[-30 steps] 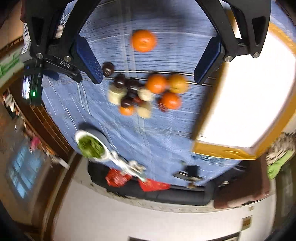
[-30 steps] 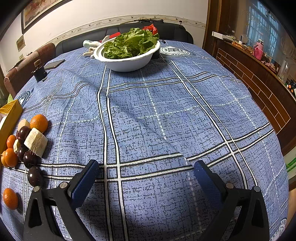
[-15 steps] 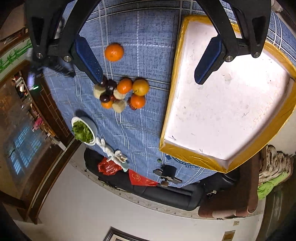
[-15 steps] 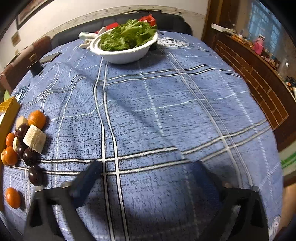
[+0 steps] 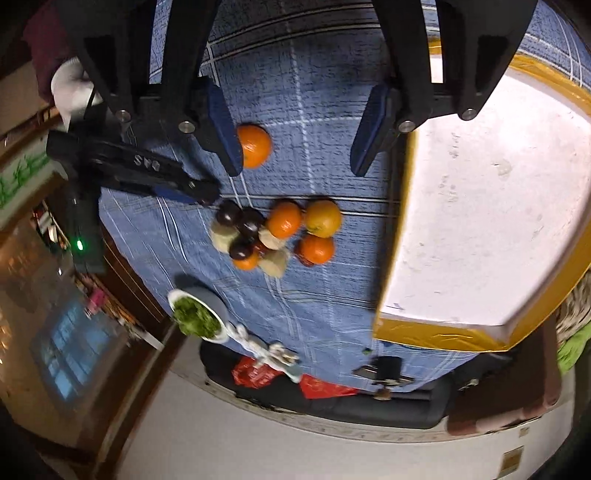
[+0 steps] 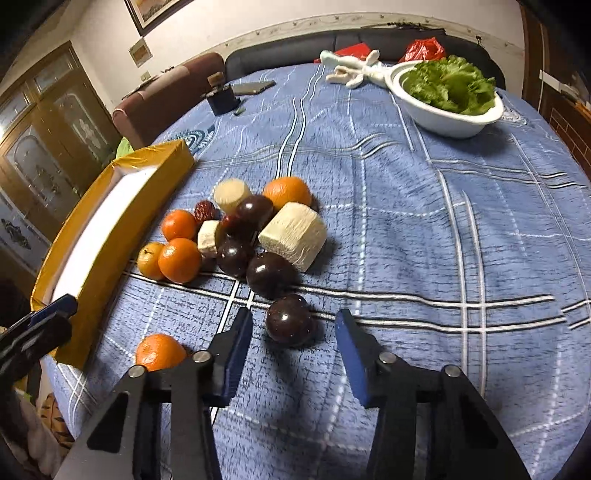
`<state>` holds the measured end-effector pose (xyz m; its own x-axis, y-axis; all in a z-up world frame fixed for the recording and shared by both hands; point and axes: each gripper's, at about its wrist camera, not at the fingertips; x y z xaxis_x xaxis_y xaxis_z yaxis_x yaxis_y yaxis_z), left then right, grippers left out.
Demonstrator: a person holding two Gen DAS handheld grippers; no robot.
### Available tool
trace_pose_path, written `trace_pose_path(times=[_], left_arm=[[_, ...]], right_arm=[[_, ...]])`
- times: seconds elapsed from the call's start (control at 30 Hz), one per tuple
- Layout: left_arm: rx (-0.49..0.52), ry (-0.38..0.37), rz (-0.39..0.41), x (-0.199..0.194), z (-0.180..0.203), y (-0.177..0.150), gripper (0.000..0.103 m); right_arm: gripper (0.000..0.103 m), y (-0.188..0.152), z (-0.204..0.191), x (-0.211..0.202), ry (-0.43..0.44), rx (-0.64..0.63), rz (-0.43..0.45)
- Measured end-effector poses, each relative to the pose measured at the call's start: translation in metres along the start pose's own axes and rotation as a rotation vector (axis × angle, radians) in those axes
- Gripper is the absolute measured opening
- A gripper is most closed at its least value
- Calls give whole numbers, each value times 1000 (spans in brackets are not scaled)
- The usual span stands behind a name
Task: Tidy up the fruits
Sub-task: 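Grasp an orange with the left tool while the right tool grasps a dark plum, then carry the orange and plum into the yellow-rimmed tray and open both tools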
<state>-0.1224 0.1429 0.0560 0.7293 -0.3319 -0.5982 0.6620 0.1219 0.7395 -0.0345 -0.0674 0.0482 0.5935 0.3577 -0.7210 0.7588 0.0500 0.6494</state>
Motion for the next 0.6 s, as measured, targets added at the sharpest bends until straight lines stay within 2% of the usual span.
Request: trace_pose_path(times=[0.03, 0.1, 0.27, 0.33, 0.43, 0.5, 0.53, 0.6], left_arm=[[11, -5, -8, 3, 4, -1, 61], [43, -14, -27, 9, 13, -4, 62], [124, -3, -78, 32, 35, -8, 74], [157, 6, -96, 44, 44, -7, 75], [213, 69, -120, 59, 54, -10, 75], [230, 98, -135, 65, 53, -15, 52], [212, 70, -162, 68, 51, -18, 36], [190, 77, -151, 64, 45, -19, 35]], right_arm=[[28, 0, 2, -1, 10, 12, -3], [28, 2, 9, -5, 26, 44, 6], [28, -1, 24, -20, 24, 93, 40], [28, -1, 30, -26, 20, 105, 48], [28, -1, 33, -34, 13, 108, 48], [28, 0, 31, -40, 12, 99, 49], [28, 2, 28, -43, 13, 91, 53], [28, 5, 19, -49, 23, 76, 65]])
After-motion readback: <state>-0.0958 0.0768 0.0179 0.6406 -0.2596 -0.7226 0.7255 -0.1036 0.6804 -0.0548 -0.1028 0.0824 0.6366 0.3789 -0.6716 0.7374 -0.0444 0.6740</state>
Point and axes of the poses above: each gripper's, at about its wrist camera, not at the fingertips, and x roughly the way its jaws point, z to its right, y to its top, and after that the axes turned 9 degrees about z, right-handed
